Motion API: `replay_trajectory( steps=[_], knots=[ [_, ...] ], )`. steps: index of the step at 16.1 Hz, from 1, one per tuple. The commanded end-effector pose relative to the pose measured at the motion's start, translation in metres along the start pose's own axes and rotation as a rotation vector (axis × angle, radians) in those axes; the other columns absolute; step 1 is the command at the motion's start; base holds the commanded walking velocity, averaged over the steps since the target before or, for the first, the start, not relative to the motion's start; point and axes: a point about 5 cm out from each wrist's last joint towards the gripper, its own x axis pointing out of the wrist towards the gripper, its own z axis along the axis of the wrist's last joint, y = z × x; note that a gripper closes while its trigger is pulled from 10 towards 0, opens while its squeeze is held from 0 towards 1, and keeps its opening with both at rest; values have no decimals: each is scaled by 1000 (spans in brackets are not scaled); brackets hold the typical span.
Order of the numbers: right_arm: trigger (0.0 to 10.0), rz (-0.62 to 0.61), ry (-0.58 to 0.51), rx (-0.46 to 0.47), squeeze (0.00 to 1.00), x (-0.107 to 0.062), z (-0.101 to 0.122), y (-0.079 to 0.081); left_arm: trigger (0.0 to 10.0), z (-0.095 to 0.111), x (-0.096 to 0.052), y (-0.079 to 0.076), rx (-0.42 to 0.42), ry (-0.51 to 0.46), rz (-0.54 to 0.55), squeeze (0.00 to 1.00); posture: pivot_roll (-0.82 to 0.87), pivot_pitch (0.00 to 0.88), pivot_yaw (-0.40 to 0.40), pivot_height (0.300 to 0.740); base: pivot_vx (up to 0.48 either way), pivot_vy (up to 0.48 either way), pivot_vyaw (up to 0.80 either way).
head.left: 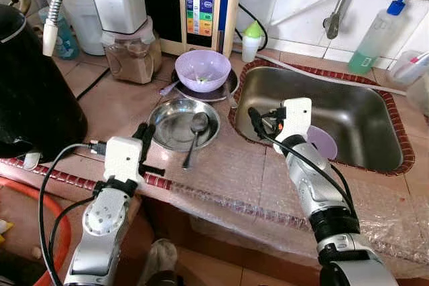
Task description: Kitchen organization
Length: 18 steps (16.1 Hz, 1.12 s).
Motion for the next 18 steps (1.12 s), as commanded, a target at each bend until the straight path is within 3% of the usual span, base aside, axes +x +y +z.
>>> replay_trajectory(
  steps=[1,7,10,11,14,18],
  knots=[
    [10000,11,-18,-7,0,3,6,2,0,8,4,-3,1,-38,-15,0,59,0,-30,740,0,0,0],
    [10000,20,-38,17,0,9,18,-4,0,32,17,-5,-22,-131,-36,0,57,0,-31,740,0,0,0],
    [10000,121,-46,125,0,10,23,6,0,40,19,-7,-55,-168,-51,0,56,0,-30,740,0,0,0],
    [10000,243,-41,221,0,10,28,17,0,44,20,-9,-85,-183,-64,0,56,0,-30,740,0,0,0],
    [10000,480,-57,322,0,4,43,32,0,52,28,-11,-89,-203,-85,0,50,0,-27,740,0,0,0],
    [10000,639,-67,469,0,-4,57,38,0,59,34,-9,-100,-226,-92,0,46,0,-26,740,0,0,0]
  ],
)
